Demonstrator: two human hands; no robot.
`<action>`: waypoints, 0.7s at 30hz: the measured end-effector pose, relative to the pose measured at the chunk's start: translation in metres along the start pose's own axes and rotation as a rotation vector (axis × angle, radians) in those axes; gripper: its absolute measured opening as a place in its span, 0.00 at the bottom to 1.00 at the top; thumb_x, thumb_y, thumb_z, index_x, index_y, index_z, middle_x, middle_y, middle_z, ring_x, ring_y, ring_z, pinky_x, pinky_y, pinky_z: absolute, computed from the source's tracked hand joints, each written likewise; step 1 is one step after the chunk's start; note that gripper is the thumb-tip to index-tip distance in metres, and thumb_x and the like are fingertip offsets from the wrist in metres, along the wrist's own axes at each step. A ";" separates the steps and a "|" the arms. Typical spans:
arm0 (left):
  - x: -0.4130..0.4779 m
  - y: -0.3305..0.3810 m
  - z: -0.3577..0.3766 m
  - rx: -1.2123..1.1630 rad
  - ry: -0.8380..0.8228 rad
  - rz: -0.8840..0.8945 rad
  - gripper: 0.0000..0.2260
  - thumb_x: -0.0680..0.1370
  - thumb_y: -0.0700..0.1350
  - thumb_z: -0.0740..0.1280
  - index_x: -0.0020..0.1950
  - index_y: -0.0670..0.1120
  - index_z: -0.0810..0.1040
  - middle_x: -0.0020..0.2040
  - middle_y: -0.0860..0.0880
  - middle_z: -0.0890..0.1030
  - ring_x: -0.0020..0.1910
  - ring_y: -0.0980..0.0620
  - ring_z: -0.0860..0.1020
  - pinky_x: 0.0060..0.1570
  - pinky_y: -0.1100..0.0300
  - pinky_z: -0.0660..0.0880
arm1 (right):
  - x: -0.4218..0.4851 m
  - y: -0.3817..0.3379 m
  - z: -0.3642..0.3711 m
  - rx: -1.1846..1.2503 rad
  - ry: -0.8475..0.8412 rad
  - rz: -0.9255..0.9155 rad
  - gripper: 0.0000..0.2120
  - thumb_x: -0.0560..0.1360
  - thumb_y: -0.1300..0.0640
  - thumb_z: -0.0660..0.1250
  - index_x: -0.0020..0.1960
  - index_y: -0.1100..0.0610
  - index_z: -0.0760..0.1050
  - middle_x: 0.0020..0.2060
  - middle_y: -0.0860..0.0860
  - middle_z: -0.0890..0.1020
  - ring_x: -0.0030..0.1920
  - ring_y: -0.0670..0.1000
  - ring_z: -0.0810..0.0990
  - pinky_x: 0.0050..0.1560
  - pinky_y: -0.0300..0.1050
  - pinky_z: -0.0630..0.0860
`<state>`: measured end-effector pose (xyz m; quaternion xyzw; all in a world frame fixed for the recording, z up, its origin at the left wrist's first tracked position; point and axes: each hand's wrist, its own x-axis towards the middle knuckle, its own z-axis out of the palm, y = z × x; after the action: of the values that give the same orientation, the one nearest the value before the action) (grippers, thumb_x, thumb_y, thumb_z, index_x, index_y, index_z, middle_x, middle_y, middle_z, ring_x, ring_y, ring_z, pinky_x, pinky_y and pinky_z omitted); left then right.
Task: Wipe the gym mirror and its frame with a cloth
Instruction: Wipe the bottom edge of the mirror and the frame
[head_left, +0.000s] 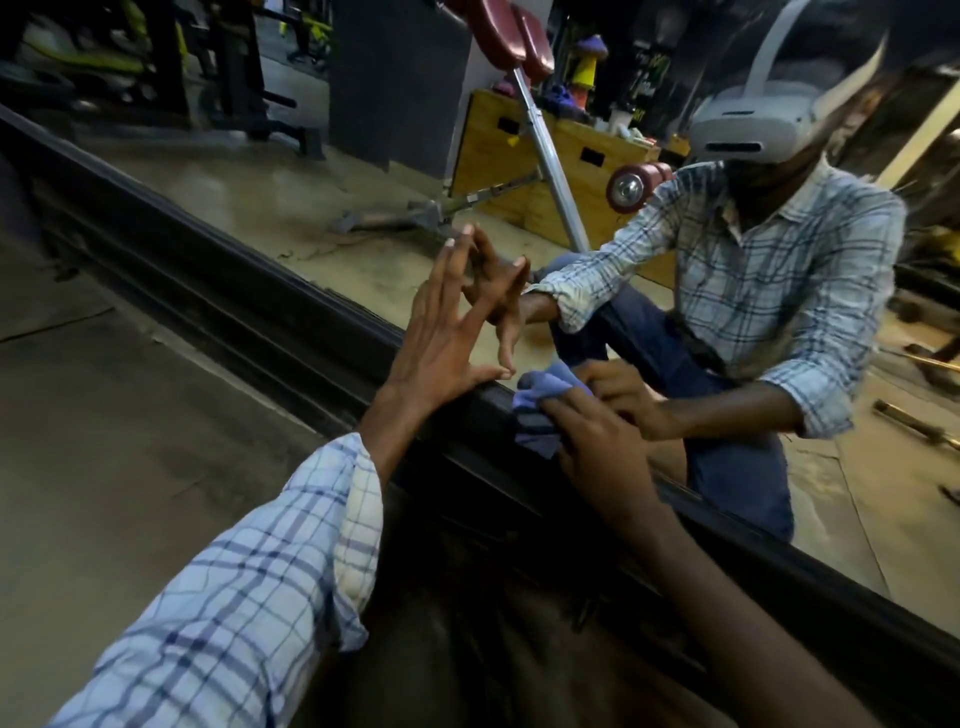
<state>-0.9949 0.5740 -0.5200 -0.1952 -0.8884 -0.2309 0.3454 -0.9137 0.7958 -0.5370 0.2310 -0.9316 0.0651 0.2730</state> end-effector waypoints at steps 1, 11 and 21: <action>-0.001 -0.007 0.000 0.000 -0.001 0.018 0.59 0.65 0.59 0.82 0.85 0.60 0.46 0.84 0.39 0.38 0.83 0.37 0.41 0.76 0.32 0.61 | 0.005 -0.002 -0.002 0.002 0.012 0.012 0.19 0.69 0.63 0.69 0.60 0.56 0.82 0.55 0.53 0.82 0.46 0.58 0.84 0.38 0.48 0.79; 0.011 -0.091 -0.021 0.016 -0.031 -0.091 0.60 0.65 0.59 0.83 0.84 0.60 0.43 0.83 0.40 0.34 0.83 0.37 0.40 0.76 0.34 0.57 | 0.061 -0.036 0.001 0.095 0.190 0.093 0.22 0.69 0.65 0.75 0.62 0.56 0.80 0.62 0.53 0.81 0.61 0.50 0.78 0.63 0.29 0.68; 0.022 -0.123 -0.034 -0.016 -0.039 -0.068 0.61 0.65 0.59 0.83 0.85 0.59 0.43 0.83 0.39 0.35 0.83 0.38 0.39 0.77 0.33 0.55 | 0.104 -0.045 -0.042 0.040 0.462 0.215 0.24 0.66 0.70 0.72 0.61 0.57 0.81 0.56 0.54 0.81 0.54 0.56 0.80 0.49 0.45 0.75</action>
<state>-1.0550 0.4593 -0.5161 -0.1721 -0.8992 -0.2457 0.3184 -0.9503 0.7250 -0.4460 0.1148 -0.8623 0.1631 0.4655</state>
